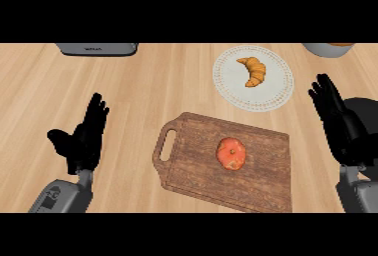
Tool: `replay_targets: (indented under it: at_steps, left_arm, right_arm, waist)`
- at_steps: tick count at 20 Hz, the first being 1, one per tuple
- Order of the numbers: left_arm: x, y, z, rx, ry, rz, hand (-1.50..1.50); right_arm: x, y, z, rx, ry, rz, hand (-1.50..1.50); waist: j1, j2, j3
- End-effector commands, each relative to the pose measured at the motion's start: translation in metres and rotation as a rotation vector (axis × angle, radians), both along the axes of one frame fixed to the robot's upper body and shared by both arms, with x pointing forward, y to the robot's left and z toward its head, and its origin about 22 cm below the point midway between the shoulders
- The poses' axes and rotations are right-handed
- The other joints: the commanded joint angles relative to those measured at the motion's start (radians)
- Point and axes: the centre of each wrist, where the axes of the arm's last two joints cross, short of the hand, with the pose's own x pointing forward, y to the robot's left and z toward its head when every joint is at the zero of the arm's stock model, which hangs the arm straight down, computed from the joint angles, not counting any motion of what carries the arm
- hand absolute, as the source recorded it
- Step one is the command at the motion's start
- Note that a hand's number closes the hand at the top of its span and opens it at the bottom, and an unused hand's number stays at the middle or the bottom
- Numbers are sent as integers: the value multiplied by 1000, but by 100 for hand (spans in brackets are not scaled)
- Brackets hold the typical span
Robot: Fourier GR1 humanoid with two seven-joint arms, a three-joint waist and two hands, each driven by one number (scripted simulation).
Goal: Pick the squash from the cutting board and place it in the pan
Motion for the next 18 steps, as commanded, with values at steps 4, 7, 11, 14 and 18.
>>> replay_targets:
  at_steps: [4, 7, 11, 14, 18]
  left_arm:
    - [24, 11, 38, 131, -132, -77, 0]
    - [31, 10, 45, 147, -130, -120, 0]
    - [29, 26, 54, 139, -104, -79, 0]
    - [32, 42, 56, 155, -103, -77, 0]
    - [24, 41, 66, 145, -105, -100, 0]
  right_arm:
    - [17, 62, -17, 3, 59, 608, 150]
    - [13, 80, -31, -80, 103, 888, 150]
    - [17, 4, -39, -208, -255, 637, -150]
    - [25, -41, -11, -307, -370, 599, -150]
    - [53, -61, 33, -417, -350, 662, -150]
  waist:
    - [46, 15, -16]
    - [38, 17, -17]
    - [-17, 1, -17]
    - [-32, -2, -20]
    - [-14, -7, -21]
